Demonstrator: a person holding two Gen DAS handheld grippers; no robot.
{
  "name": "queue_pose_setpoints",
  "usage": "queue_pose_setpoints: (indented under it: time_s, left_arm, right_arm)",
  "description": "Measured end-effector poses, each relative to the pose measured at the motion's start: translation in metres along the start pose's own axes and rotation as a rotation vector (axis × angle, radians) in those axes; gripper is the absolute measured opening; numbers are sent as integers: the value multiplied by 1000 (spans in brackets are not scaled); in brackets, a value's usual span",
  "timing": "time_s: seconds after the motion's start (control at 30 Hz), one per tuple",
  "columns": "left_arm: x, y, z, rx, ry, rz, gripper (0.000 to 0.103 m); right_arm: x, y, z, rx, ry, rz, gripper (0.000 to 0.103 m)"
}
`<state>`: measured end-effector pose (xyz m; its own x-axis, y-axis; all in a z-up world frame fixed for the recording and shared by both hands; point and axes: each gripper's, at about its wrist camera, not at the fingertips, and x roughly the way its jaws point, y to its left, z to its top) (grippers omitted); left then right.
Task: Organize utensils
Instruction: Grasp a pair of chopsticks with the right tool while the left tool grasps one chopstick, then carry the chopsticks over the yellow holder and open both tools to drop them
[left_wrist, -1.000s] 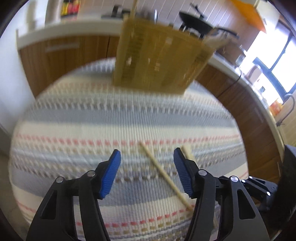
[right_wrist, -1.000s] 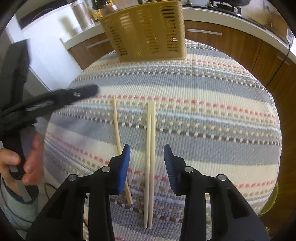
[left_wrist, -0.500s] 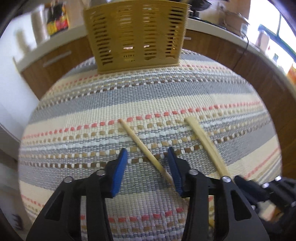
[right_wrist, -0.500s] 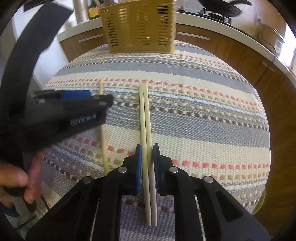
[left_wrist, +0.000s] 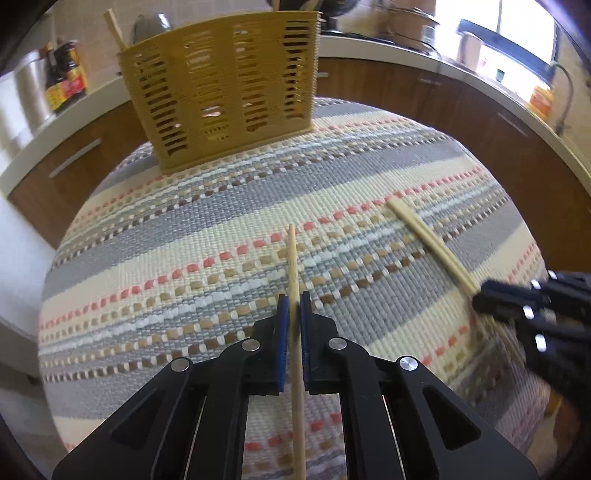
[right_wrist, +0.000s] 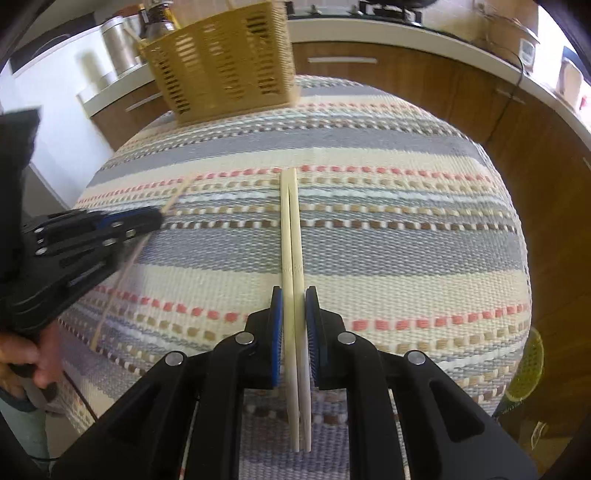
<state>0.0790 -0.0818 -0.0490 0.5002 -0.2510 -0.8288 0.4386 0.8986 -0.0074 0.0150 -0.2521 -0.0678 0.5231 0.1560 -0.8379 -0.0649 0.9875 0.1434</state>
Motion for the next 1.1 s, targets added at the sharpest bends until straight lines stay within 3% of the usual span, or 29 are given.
queue_pose_setpoints:
  time_s: [0.17,0.23,0.3,0.47,0.63,0.77,0.8,0.83,0.87,1.0,1.1]
  left_arm:
    - [2,16,-1,-24,57,-128,6]
    - [1,23,1,-51,86,-184,14]
    - [2,25,4,-57,112,-221,17]
    - [10,20,13,-17,205,-220,18]
    - [15,7,18,66,256,-171,17]
    - [25,-13,24,126,262,-108,14]
    - [26,-17,23,142,259,-81,12]
    - [28,-21,24,150,256,-60,5]
    - [29,-23,24,155,250,-46,5]
    - [29,-21,24,126,221,-62,4]
    - [17,-11,22,93,187,-81,4]
  right_arm:
    - [-1,-7,3,31,17,62,16]
    - [-1,-9,8,43,30,87,28]
    - [0,-11,15,42,37,103,32]
    - [7,-12,36,2,113,113,32]
    - [21,-5,52,-45,217,108,32]
    - [25,12,57,-124,270,40,27]
    - [25,16,57,-147,272,14,18]
    - [26,19,57,-167,279,-2,15]
    - [26,21,58,-176,282,-9,11]
    - [25,26,57,-196,283,-1,10]
    - [21,25,62,-178,244,57,10]
